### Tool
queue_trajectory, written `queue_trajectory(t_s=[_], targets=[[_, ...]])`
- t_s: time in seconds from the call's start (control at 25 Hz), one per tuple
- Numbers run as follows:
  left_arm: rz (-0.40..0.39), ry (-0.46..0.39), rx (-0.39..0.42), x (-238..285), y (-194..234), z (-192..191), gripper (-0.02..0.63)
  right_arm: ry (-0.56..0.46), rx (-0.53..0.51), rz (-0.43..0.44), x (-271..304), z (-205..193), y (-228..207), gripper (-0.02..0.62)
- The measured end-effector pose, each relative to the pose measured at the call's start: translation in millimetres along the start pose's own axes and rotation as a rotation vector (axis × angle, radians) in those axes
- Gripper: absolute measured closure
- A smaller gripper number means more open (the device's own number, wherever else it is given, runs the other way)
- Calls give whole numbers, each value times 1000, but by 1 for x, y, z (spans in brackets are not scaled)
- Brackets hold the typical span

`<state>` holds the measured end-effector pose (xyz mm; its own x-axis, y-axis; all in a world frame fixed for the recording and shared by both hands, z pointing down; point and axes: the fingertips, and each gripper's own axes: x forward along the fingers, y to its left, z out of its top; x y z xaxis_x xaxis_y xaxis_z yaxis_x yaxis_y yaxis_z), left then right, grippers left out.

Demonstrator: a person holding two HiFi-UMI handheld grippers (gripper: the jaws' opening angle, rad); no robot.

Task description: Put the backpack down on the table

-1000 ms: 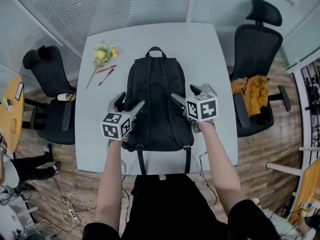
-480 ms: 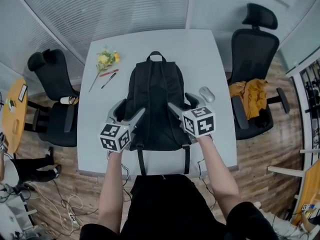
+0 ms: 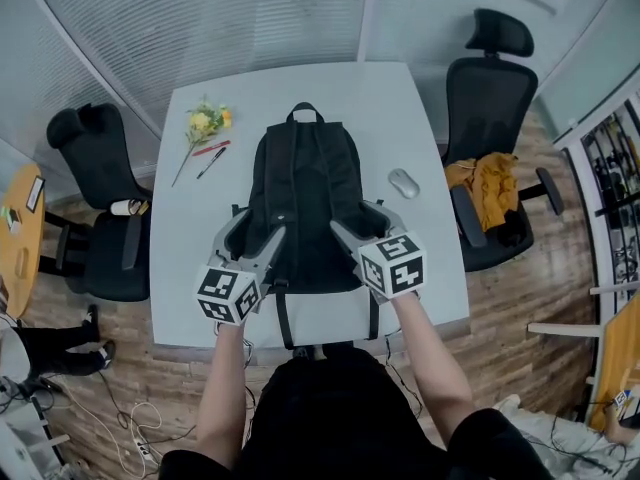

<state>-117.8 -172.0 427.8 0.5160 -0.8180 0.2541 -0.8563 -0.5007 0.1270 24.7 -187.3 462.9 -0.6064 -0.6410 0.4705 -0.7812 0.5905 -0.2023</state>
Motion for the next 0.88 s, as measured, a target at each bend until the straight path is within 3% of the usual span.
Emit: queue_trajectory(t_s=[0.88], targets=[[-84,-1,23,-123,-51,-26,500,-31,-42,-13,-77,-44,126,458]])
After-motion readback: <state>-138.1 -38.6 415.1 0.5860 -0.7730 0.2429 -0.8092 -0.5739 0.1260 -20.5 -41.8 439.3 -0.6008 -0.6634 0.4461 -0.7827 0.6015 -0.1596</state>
